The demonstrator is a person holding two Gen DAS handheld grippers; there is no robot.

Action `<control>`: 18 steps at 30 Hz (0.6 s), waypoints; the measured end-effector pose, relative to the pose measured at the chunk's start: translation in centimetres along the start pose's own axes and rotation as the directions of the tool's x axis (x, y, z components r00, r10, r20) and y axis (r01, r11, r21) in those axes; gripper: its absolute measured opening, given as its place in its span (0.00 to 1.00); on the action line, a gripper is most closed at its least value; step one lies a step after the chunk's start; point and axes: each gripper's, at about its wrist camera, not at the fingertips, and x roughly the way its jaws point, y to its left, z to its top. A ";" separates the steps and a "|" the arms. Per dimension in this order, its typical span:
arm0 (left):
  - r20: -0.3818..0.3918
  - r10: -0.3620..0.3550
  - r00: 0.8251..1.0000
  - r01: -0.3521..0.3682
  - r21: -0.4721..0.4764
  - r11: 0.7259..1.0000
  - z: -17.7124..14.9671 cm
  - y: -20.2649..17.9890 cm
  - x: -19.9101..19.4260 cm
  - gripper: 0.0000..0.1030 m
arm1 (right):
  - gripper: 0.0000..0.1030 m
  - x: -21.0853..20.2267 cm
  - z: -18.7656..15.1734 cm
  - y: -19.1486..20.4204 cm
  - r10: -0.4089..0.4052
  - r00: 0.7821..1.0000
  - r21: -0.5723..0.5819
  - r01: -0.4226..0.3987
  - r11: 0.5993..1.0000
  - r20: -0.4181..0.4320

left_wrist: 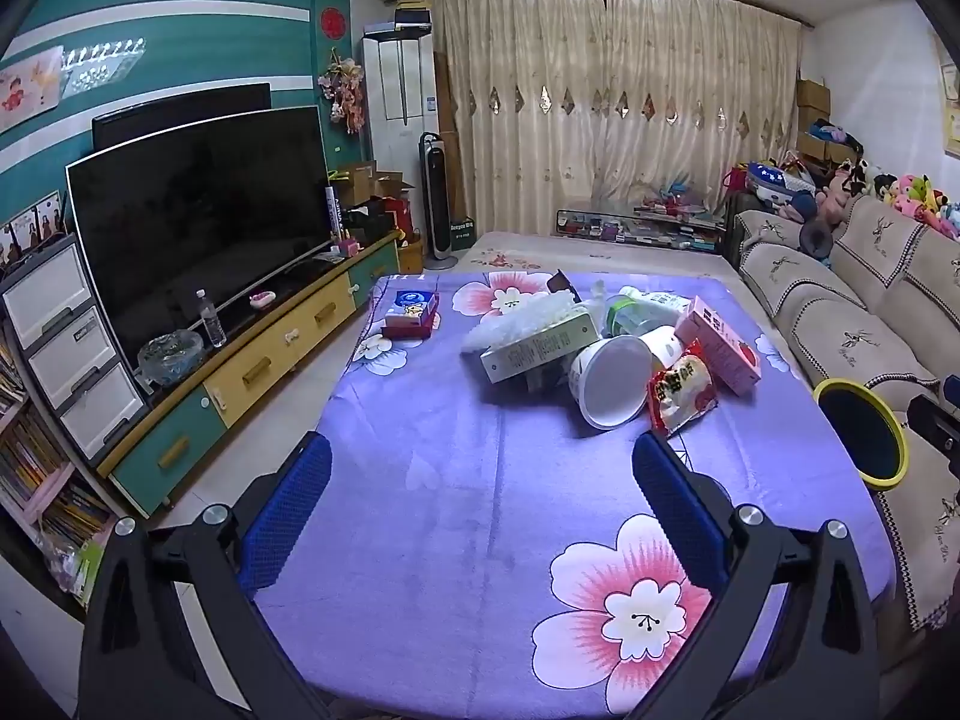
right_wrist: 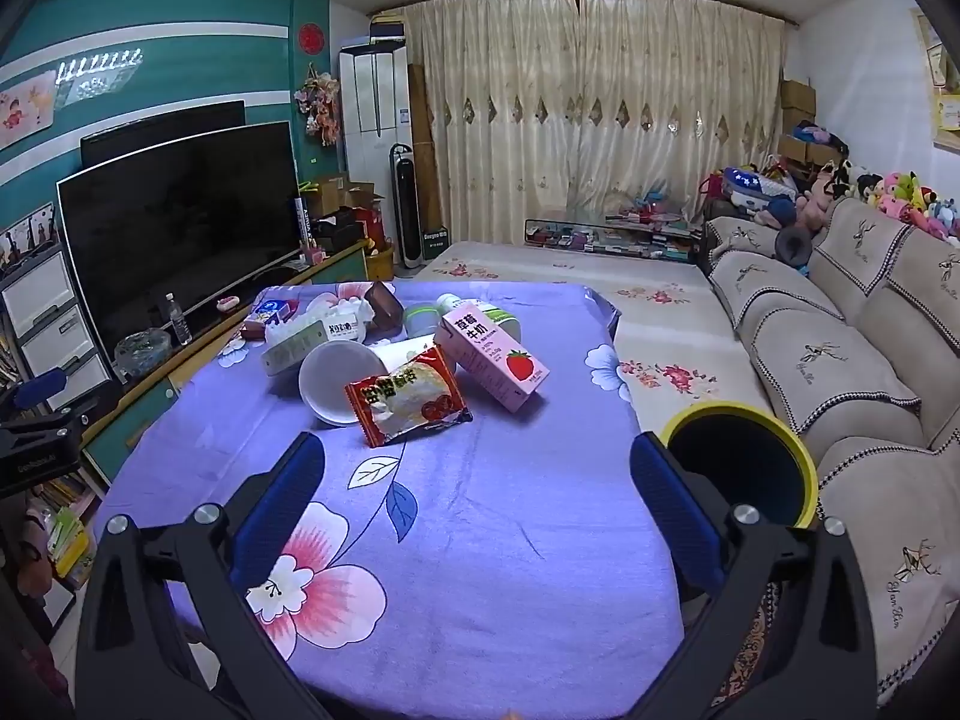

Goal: Collect trash

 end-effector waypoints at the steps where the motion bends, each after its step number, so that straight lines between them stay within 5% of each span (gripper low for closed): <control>1: 0.001 0.000 1.000 0.000 0.000 1.000 0.0 0.0 0.0 0.96 | 0.94 0.0 0.0 -0.1 0.001 1.000 0.001 -0.001 1.000 0.000; 18: -0.010 -0.002 1.000 0.002 0.005 1.000 -0.3 -0.1 1.1 0.96 | 0.94 0.6 -0.3 -0.5 0.012 1.000 0.012 -0.012 1.000 -0.013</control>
